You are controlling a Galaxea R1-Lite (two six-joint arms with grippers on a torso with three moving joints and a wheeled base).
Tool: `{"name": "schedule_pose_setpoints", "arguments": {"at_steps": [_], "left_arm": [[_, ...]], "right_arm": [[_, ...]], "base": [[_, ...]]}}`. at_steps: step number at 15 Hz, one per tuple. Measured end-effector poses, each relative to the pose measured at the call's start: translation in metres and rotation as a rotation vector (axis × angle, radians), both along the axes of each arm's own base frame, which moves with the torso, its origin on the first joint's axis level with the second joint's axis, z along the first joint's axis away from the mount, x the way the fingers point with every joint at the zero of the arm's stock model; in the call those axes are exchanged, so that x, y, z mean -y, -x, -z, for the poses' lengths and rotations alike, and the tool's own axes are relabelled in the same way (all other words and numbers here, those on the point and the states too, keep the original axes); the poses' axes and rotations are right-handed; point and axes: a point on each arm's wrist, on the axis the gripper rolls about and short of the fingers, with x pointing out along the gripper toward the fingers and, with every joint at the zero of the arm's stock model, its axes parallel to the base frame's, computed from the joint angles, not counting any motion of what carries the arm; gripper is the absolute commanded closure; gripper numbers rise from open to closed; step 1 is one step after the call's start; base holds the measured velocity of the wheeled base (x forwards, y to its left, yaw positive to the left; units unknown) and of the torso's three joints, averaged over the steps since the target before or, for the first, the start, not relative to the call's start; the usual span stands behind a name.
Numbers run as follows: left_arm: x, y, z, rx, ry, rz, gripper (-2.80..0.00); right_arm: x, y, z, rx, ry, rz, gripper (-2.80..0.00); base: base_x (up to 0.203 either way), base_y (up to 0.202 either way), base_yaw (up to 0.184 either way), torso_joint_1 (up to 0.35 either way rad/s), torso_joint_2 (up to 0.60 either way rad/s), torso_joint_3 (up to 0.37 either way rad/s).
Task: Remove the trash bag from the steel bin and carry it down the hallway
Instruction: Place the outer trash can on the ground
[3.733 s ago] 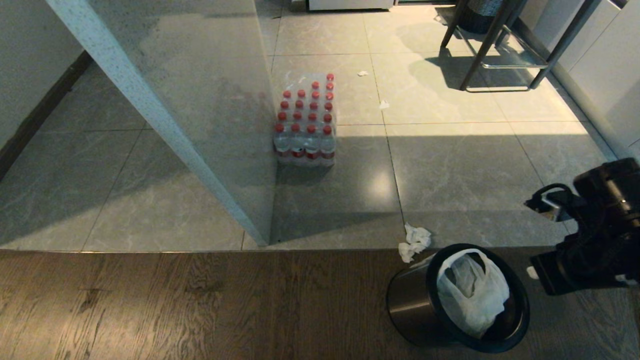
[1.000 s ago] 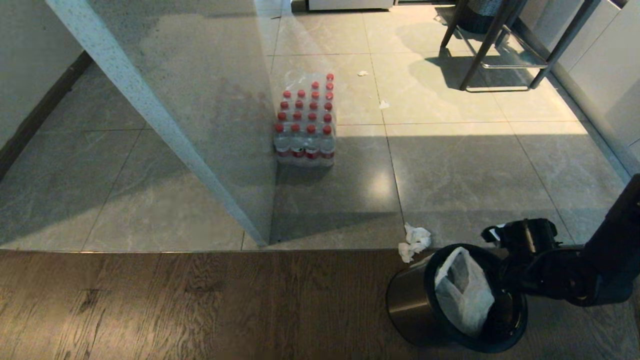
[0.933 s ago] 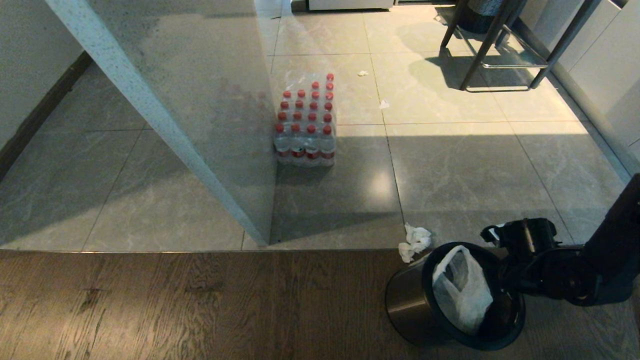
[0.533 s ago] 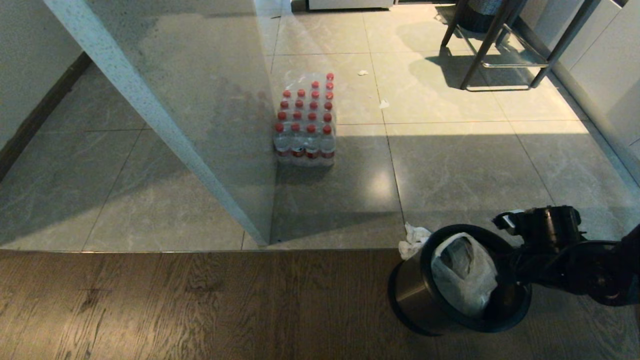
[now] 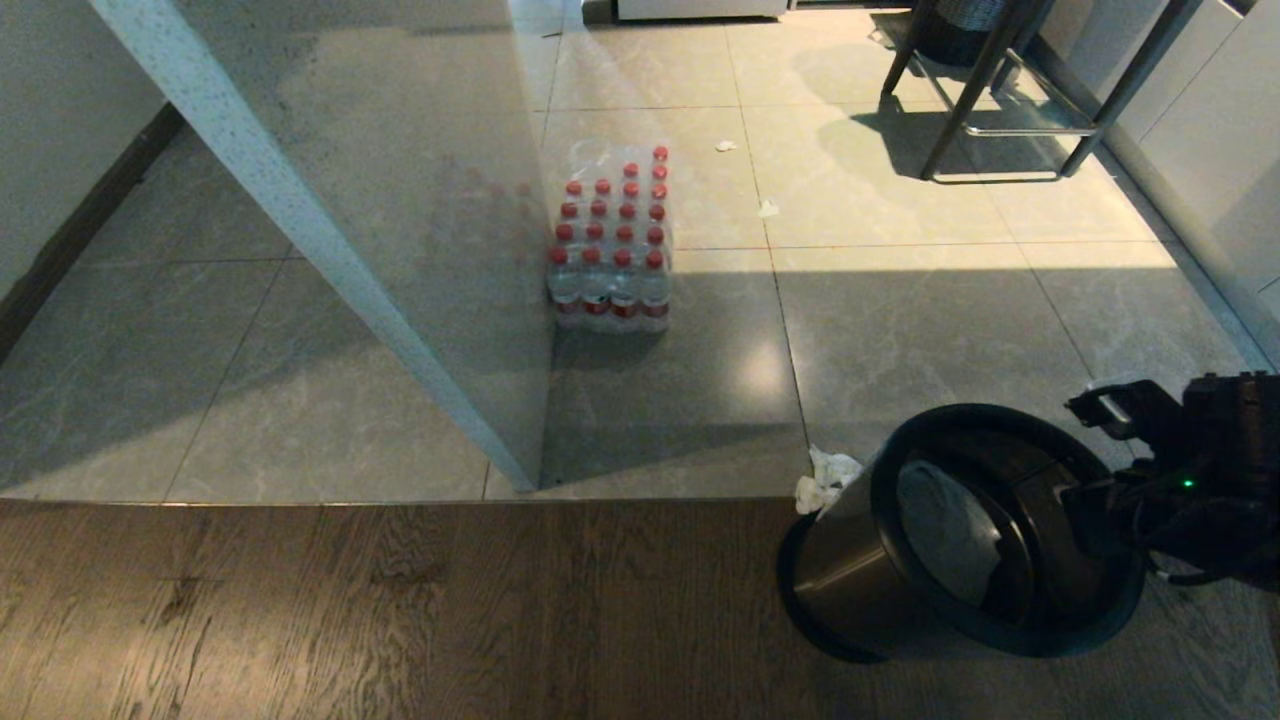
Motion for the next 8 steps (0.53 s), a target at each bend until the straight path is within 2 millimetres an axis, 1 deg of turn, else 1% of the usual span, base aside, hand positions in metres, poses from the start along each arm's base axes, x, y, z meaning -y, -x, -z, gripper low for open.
{"name": "schedule_pose_setpoints", "arguments": {"at_steps": [3, 8], "left_arm": [[0.000, 0.000, 0.000, 0.000, 0.000, 0.000, 0.00], [0.000, 0.000, 0.000, 0.000, 0.000, 0.000, 0.00]], "right_arm": [[-0.001, 0.031, -0.037, 0.069, -0.032, -0.033, 0.00], [0.001, 0.080, -0.104, 0.211, -0.135, 0.013, 0.00]], "base": [[0.000, 0.000, 0.000, 0.000, 0.00, 0.000], [0.000, 0.000, 0.000, 0.000, 0.00, 0.000]]}}
